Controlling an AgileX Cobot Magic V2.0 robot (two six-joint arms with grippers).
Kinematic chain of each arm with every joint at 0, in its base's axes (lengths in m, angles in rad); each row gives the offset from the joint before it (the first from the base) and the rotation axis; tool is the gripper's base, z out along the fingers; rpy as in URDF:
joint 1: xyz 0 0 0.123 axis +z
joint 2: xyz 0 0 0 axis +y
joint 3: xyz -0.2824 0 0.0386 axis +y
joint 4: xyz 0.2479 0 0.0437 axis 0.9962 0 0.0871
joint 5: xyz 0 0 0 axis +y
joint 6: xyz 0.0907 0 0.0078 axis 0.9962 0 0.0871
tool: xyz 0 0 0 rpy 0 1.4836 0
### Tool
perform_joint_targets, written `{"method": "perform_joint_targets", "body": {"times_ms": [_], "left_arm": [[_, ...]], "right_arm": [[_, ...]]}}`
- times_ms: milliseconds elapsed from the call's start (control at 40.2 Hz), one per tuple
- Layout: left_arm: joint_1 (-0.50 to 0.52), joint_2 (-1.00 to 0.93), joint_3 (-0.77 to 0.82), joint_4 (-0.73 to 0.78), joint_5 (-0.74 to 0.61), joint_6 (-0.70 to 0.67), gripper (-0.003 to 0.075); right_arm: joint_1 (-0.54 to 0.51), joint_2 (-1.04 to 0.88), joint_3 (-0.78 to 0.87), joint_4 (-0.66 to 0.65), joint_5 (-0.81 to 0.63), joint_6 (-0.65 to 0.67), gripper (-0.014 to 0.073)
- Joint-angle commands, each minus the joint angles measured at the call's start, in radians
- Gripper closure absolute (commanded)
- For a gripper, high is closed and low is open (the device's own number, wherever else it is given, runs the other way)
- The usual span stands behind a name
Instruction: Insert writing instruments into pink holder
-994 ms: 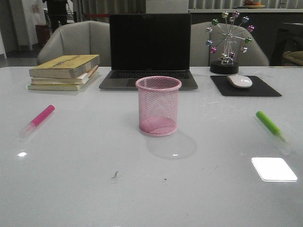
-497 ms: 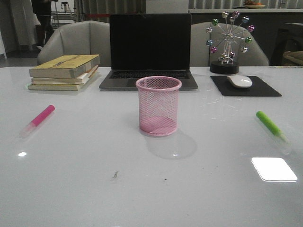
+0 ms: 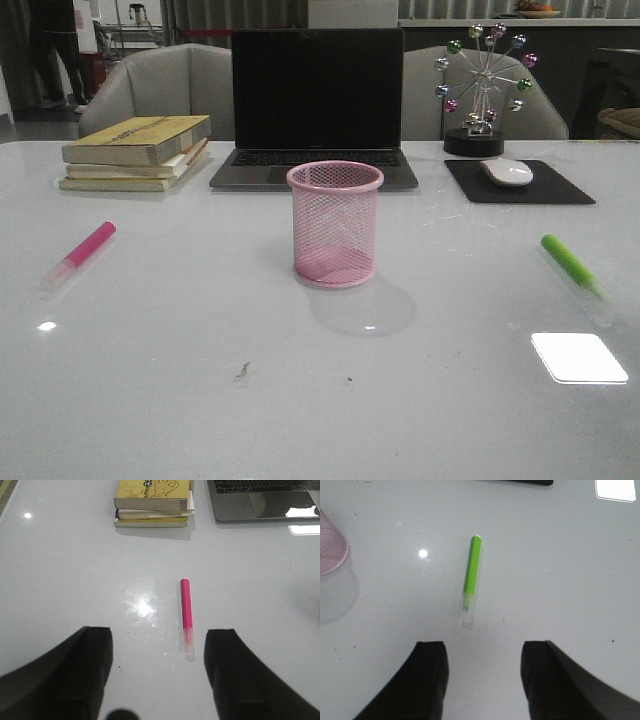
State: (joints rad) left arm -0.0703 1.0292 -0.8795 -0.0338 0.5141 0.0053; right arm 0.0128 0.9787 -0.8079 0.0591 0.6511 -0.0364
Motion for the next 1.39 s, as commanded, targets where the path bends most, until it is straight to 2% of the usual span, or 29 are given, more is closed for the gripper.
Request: {"method": "perform_joint_targets", "body": {"times_ms": [0,373,870,1367], "left_arm": [[-0.006,-0.012,-0.036,-0.009,-0.06,0.001,0.025],[-0.006,-0.012,-0.036,-0.009,-0.062,0.001,0.0251],[-0.006,-0.012,-0.036,-0.009,-0.062,0.001,0.0251],[-0.006,-0.012,-0.036,-0.009,-0.062,0.001,0.0251]], "right_arm": [[-0.004,-0.005,-0.039,0.012,-0.061,0.001,0.0153],[-0.004,0.146,-0.086,0.073,-0.04,0.001,0.0162],[-0.004,0.468,-0.312,0.073,-0.025,0.001,0.0162],[-0.003,0.691,-0.32,0.073,-0.124,-0.001,0.0162]]}}
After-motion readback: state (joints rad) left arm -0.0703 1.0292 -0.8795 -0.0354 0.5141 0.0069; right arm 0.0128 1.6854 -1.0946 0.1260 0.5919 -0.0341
